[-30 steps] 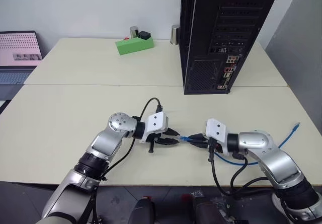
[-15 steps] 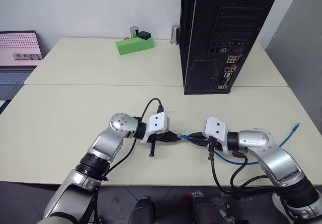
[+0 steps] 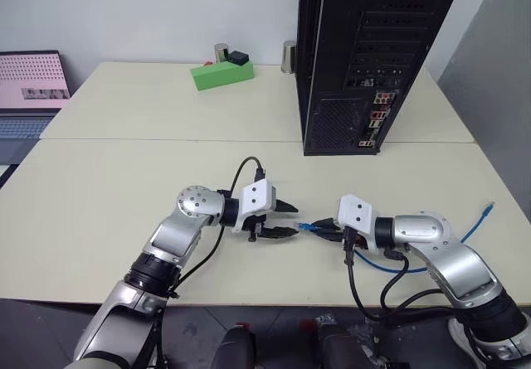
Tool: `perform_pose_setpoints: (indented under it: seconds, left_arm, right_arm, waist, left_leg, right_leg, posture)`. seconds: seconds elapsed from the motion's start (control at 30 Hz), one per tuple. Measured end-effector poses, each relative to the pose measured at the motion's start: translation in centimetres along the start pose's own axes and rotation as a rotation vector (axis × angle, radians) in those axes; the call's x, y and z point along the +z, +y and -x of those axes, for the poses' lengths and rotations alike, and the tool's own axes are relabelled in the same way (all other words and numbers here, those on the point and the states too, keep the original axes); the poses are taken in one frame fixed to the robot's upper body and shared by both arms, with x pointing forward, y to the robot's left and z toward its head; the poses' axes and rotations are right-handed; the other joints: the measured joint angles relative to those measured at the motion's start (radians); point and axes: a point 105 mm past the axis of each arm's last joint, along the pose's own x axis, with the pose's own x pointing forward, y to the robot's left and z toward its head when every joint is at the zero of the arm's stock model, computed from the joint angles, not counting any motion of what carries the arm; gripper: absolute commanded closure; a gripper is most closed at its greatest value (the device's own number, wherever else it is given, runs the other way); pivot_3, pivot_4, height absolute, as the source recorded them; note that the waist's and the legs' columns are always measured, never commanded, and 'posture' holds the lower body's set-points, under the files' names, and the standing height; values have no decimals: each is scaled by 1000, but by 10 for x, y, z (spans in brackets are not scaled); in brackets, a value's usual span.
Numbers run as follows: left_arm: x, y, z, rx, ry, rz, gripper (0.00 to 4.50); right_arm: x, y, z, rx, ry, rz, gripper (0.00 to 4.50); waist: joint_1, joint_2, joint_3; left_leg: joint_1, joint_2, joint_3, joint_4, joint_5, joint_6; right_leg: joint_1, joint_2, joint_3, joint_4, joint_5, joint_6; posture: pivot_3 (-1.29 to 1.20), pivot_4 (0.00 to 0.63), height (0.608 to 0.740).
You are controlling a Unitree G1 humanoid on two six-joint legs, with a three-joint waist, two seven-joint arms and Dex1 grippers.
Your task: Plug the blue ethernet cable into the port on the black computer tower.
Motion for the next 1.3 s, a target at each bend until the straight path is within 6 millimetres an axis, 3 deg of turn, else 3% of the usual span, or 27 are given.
perform_pose_setpoints:
  seconds: [0.33,0.43,0.67,0.87,0.93,1.07,1.27,1.3]
  left_arm:
    - [-1,-3,-1,-19,-2,5,2046]
    - [-2,-5,-2,-31,1,-1,2472]
    - [-3,-6,-4,-37,10,-14,3952]
    - [-4,-6,-4,-40,8,-24,4188]
    - [-4,-6,-4,-40,5,-31,4188]
    - [-4,-5,-4,-33,-9,-57,4188]
    - [-3,-6,2,-33,-37,-219,4192]
    - [-4,-5,3,-30,-37,-248,4192]
  right_arm:
    - [0,1,0,8,-2,1,4475]
    - [1,1,-1,8,-2,1,4475]
    - [1,0,0,2,-3,3,4476]
    - [1,-1,0,-3,-2,5,4477]
    - [1,-1,0,-3,-2,5,3773]
    - [-2,0,5,24,18,17,2879]
    - [-5,-7,35,26,47,1,1381]
    - [-5,-6,38,29,41,-16,1364]
  waist:
    - [0,0,0]
    - [0,0,0]
    - [0,0,0]
    - [0,0,0]
    - [0,0,0]
    - [0,0,0]
    - [1,0,0]
    - [0,0,0]
  left_leg:
    - [0,0,0,0,0,0]
    - [0,0,0,0,0,0]
    - [0,0,0,0,0,0]
    - [0,0,0,0,0,0]
    - [0,0,0,0,0,0]
    - [0,0,0,0,0,0]
    - [0,0,0,0,0,0]
    - [0,0,0,0,0,0]
  right_leg:
    - [0,0,0,0,0,0]
    - [0,0,0,0,0,0]
    - [0,0,0,0,0,0]
    - [0,0,0,0,0,0]
    - [0,0,0,0,0,0]
    - [0,0,0,0,0,0]
    - [0,0,0,0,0,0]
    - [0,0,0,0,0,0]
  posture:
    - [0,150,740]
    - [0,150,740]
    - [0,150,740]
    - [0,150,740]
    - [0,150,740]
    - [0,150,740]
    - [0,150,740]
    - [0,150,740]
